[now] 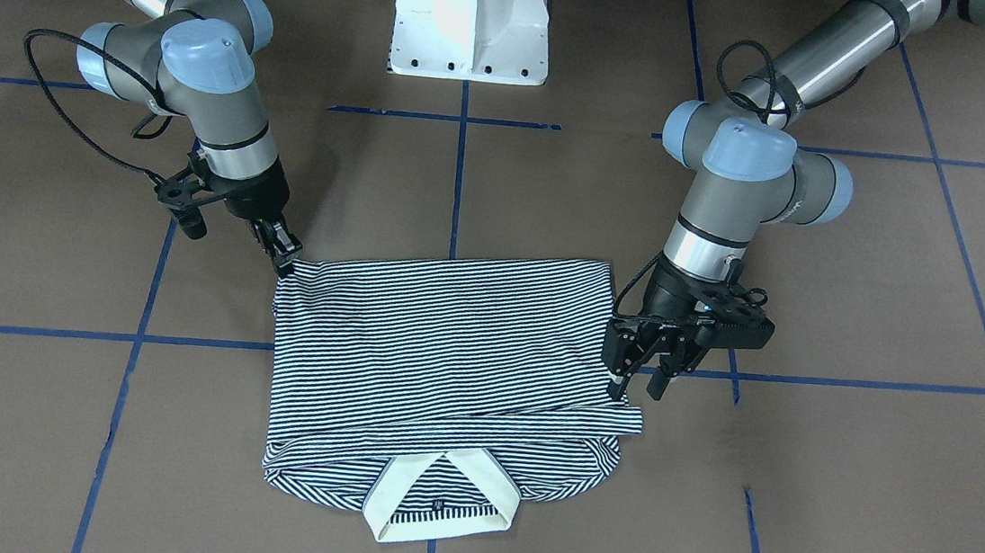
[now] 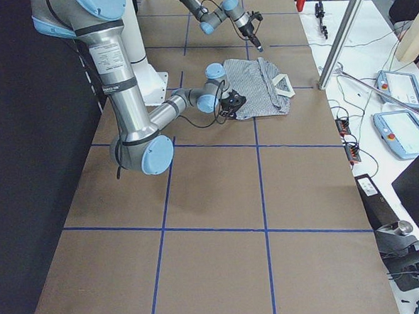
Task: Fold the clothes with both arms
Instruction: 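Drag the folded shirt with the right gripper while the left gripper lifts away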
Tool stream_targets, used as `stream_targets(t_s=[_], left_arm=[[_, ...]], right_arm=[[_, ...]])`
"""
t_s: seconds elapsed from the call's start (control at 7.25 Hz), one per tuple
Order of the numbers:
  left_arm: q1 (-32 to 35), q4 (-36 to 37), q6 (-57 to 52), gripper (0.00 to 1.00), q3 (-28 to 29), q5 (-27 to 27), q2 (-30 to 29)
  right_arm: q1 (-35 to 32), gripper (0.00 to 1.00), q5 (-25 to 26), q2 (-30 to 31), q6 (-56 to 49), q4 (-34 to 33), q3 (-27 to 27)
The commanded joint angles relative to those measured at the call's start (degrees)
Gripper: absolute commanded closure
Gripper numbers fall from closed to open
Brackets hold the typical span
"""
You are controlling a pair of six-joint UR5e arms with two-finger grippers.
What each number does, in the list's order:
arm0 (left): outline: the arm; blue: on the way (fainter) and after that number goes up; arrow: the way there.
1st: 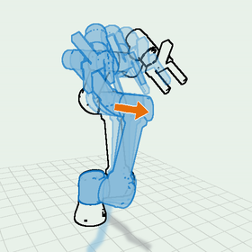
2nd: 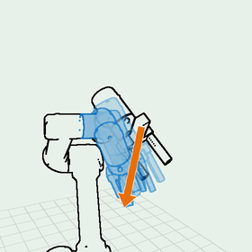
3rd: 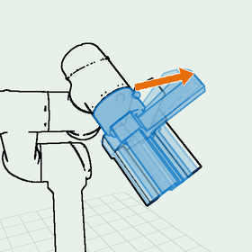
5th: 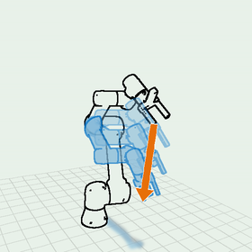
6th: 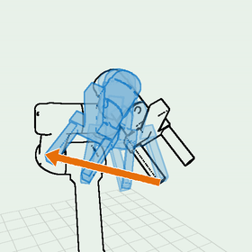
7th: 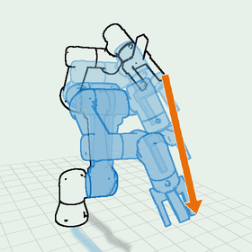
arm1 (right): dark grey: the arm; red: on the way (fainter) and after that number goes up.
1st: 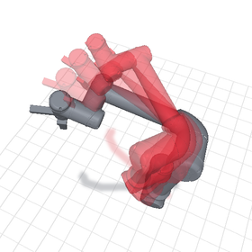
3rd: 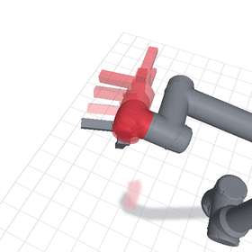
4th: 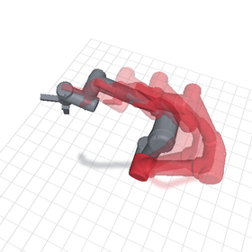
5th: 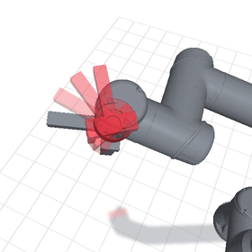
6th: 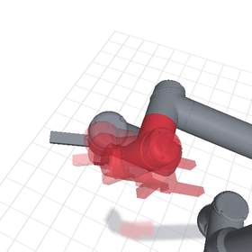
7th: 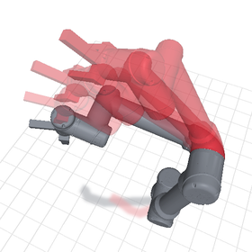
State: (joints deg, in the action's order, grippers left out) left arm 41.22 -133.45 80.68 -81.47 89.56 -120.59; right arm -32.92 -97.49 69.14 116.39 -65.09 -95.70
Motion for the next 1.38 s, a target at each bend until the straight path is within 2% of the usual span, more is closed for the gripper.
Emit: stream_targets(t_s=[0.0, 0.14, 0.28, 0.41, 0.55, 0.69, 0.83, 0.97, 1.1, 1.24], left_arm=[[0.0, -0.1, 0.1, 0.36, -0.1, 0.0, 0.0], [0.0, -0.1, 0.2, 0.36, -0.2, 0.0, -0.1], [0.0, 0.0, 0.4, 0.36, -0.8, 0.0, -0.3], [-0.1, 0.0, 0.7, 0.36, -2.5, 0.1, -0.2], [-0.3, 0.2, 2.6, 0.36, -5.4, 0.5, -0.1], [-1.8, 0.5, 7.4, 0.36, -9.2, 0.7, -0.2], [-6.1, 0.8, 9.5, 0.36, -14.1, 0.5, -0.1], [-7.9, 0.3, 9.5, 0.36, -16.3, 0.7, -0.1], [-10.8, 0.7, 14.6, 0.26, -18.9, 0.4, 0.3], [-13.9, 1.0, 21.9, 0.0, -21.6, -1.0, 1.2]], right_arm=[[-0.1, 1.0, -0.2, 2.2, 0.1, -1.1, -4.0], [1.0, 1.0, -0.2, 6.5, 0.1, -2.7, -9.4], [4.1, 1.0, -0.2, 14.0, 0.2, -2.9, -17.2], [8.4, 1.0, -0.6, 22.0, 0.2, -4.0, -25.3], [13.0, 1.0, -2.0, 26.5, 0.3, -7.6, -32.5], [16.9, 1.0, -7.0, 27.2, 3.1, -12.8, -37.8], [24.3, 1.0, -7.8, 26.9, 6.6, -13.4, -38.8], [28.7, 1.0, -7.7, 26.9, 6.9, -13.4, -38.9], [32.4, 0.01, -6.8, 27.4, 7.2, -13.9, -38.4], [31.2, 0.0, -5.7, 27.5, 7.2, -14.0, -38.2]])
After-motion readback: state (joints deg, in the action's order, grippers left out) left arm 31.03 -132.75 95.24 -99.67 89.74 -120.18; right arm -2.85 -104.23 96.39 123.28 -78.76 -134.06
